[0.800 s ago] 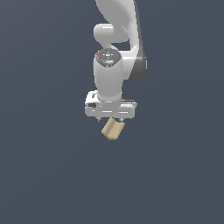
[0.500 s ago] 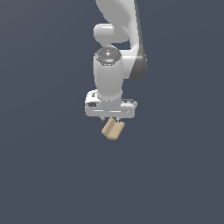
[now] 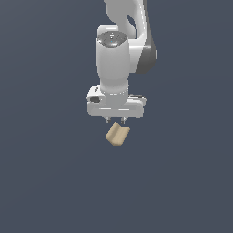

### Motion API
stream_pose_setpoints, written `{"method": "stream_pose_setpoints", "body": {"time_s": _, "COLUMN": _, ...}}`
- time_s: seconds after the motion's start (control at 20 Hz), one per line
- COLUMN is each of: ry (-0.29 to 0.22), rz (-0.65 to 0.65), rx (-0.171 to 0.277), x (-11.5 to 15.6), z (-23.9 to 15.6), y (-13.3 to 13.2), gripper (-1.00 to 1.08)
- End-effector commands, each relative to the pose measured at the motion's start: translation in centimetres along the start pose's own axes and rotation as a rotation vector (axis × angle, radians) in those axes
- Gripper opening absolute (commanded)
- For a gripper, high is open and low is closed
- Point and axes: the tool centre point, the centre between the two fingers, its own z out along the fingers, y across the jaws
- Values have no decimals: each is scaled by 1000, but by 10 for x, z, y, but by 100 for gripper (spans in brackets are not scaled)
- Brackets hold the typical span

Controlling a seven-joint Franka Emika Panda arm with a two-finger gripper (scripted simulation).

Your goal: Pick up the object and move it to a goal position.

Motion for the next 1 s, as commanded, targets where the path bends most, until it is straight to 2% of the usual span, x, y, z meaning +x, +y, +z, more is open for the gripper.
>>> {"method": "stream_pose_setpoints", "body": {"time_s": 0.0, "ry": 30, "rz": 9, "rx": 7, "x": 5, "z": -18, "y": -3, "gripper": 28}}
{"method": "stream_pose_setpoints", "body": {"time_s": 0.5, "ry": 190, "rz": 50, "rx": 10, "x": 22, "z": -113, "y": -15, "gripper": 28}}
{"method": "stream_pose_setpoints", "body": {"time_s": 0.95, "ry": 337, "rz": 78, "rx": -32, "x": 25, "z": -194, "y": -30, "gripper": 28}}
